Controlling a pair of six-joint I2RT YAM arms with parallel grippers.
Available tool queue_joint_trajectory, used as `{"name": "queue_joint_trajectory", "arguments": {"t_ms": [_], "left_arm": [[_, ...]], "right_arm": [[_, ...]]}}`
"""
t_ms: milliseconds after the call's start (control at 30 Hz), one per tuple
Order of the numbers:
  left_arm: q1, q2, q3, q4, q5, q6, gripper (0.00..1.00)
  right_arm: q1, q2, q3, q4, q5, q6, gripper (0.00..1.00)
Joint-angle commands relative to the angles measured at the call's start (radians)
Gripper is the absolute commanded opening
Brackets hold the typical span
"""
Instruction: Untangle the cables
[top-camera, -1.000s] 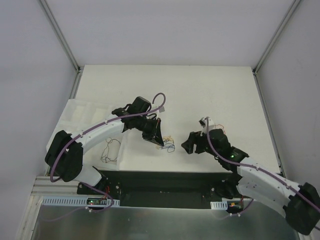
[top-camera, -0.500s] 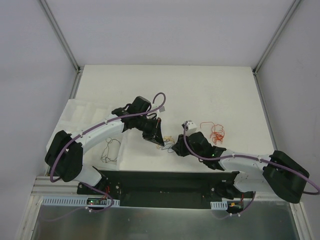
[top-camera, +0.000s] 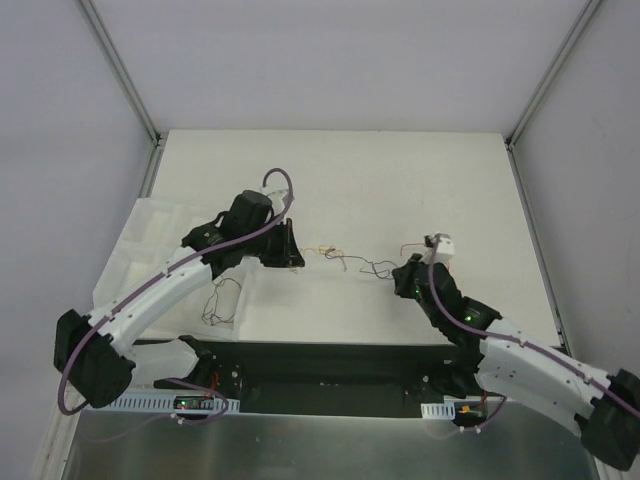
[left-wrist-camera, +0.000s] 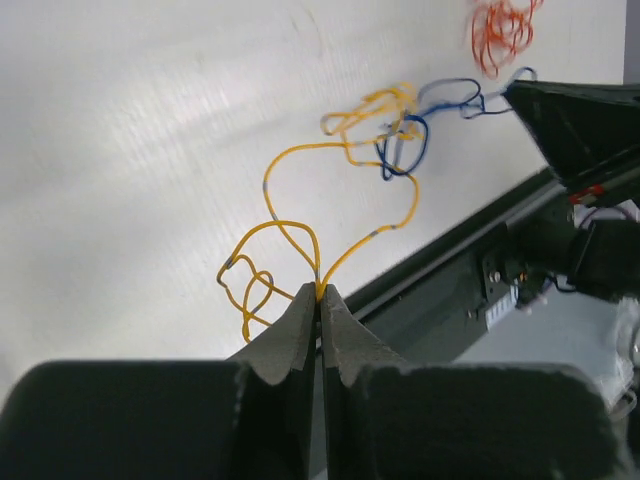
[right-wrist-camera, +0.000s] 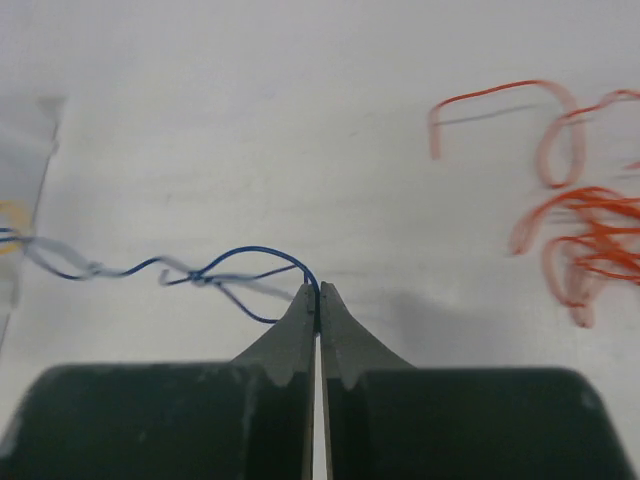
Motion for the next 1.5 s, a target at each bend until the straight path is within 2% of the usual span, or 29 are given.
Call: {"name": "queue_joint_trajectory", "arguments": {"t_ms": [0,167,400,467,567,633,667,800,933,1000,1133,1267,1367,1467], "left_arm": [[0.019,-0.127,-0.008,-0.032,-0.244,0.031,0.00],[0.022,-0.144,0.010,-0.065,-0.253,0.061,0.00],[0.027,-0.190,-0.030,-0.092,-0.341,0.057,0.00],[0.031,-0.181,-0.036,-0.097,-0.318,0.065,0.00],[0.031,-0.143,-0.031,-0.111,-0.264,0.090,0.00],[0.034,-0.134,-0.036,-0.143,-0.321,0.084,0.00],[0.040,-0.140,-0.050,-0.150,-0.341,0.084,0.00],[0.056,-0.154,-0.087,-0.143,-0.289,0.105,0.00],[0.054,-0.059,-0.068,-0.105,-0.059,0.137,0.00],[0.053,-0.013,-0.070,-0.076,0.041,0.139,0.00],[0.050,0.044,-0.097,-0.023,0.151,0.149,0.00],[0.050,0.067,-0.102,-0.019,0.182,0.160,0.00],[0.050,0.066,-0.097,-0.017,0.191,0.162,0.00],[0.048,0.073,-0.096,-0.012,0.219,0.159,0.09]], "right_arm": [[-0.190,-0.233,0.015,-0.351,0.127,0.029,0.00],[-0.425,-0.377,0.130,-0.540,0.145,-0.060,0.00],[-0.753,-0.355,0.328,-0.614,0.001,-0.195,0.00],[-0.810,-0.358,0.375,-0.602,-0.082,-0.224,0.00],[-0.822,-0.339,0.440,-0.605,-0.070,-0.254,0.00],[-0.841,-0.316,0.486,-0.637,0.014,-0.265,0.00],[-0.865,-0.313,0.503,-0.640,0.010,-0.274,0.00],[-0.904,-0.316,0.549,-0.597,-0.144,-0.265,0.00],[-0.902,-0.276,0.560,-0.493,-0.501,-0.285,0.00],[-0.893,-0.253,0.573,-0.487,-0.605,-0.279,0.00],[-0.839,-0.284,0.571,-0.456,-0.665,-0.272,0.00],[-0.806,-0.284,0.560,-0.422,-0.810,-0.229,0.00],[-0.790,-0.273,0.491,-0.360,-0.878,-0.166,0.00],[-0.763,-0.252,0.391,-0.266,-0.913,-0.118,0.00]]}}
